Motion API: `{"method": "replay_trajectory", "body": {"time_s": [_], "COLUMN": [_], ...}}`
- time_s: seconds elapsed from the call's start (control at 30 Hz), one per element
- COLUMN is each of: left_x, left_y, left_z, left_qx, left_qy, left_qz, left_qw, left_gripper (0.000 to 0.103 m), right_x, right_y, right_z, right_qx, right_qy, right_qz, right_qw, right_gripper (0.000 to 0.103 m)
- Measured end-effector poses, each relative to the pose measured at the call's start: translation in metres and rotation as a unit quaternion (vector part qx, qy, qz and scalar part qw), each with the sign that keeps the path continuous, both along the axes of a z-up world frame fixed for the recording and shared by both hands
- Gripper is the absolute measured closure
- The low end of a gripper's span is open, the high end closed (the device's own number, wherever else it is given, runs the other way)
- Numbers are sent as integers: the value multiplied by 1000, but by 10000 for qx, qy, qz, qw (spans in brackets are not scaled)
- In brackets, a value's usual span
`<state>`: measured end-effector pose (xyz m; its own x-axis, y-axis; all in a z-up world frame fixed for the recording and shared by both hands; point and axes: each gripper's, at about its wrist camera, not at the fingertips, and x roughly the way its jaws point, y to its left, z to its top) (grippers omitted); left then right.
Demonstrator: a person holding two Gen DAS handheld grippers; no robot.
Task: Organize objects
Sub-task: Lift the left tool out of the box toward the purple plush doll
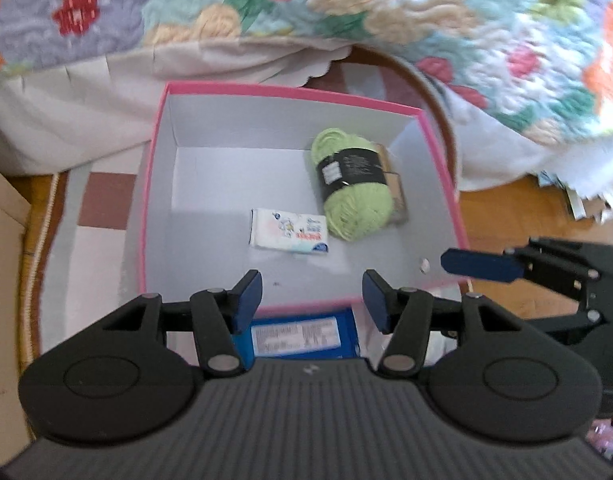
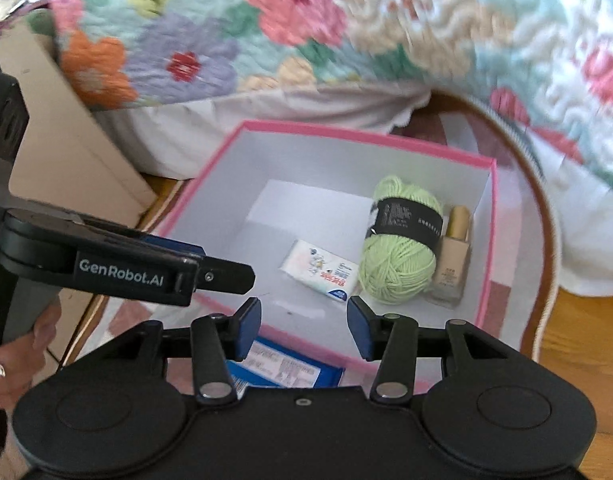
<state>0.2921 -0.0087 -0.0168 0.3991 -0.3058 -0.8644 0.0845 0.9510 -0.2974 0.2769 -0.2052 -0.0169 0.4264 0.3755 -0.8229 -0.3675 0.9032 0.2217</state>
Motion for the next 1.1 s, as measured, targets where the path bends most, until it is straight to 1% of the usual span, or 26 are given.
{"method": "replay_trajectory", "body": {"time_s": [0.1, 0.27, 0.4, 0.6, 0.73, 0.83, 0.9, 1.0, 1.1], "left_x": [-21, -55, -80, -109, -126, -137, -144, -151, -152], "left_y": [-1, -7, -13, -20, -24, -29, -33, -42, -52], "left_z": [23, 52, 64, 71, 69, 61, 53, 36, 16], "left_qx": [111, 319, 382, 482, 436, 365, 279, 133, 43], "left_qy": [-71, -184, -171, -118, -115, -50, -3, 45, 113], "left_qz": [-143, -408, -615, -846, -943, -1021, -1067, -1125, -1171], "left_qw": [9998, 9985, 9972, 9952, 9945, 9941, 9939, 9936, 9930], "left_gripper": [46, 42, 40, 38, 35, 33, 33, 31, 31], "right_x": [-22, -63, -97, -132, -156, -171, -179, -190, -194], "right_y": [-1, -7, -16, -20, -23, -27, -29, -35, -43], "right_z": [20, 46, 63, 78, 80, 74, 68, 57, 41], "right_qx": [-20, 116, 179, 90, 80, 81, 60, 51, -5], "right_qy": [-132, -364, -499, -546, -571, -521, -480, -519, -564], "right_qz": [96, 190, 278, 376, 464, 452, 443, 389, 220], "right_qw": [9999, 9991, 9982, 9978, 9973, 9976, 9978, 9979, 9982], "right_gripper": [48, 47, 46, 44, 38, 37, 36, 30, 29]}}
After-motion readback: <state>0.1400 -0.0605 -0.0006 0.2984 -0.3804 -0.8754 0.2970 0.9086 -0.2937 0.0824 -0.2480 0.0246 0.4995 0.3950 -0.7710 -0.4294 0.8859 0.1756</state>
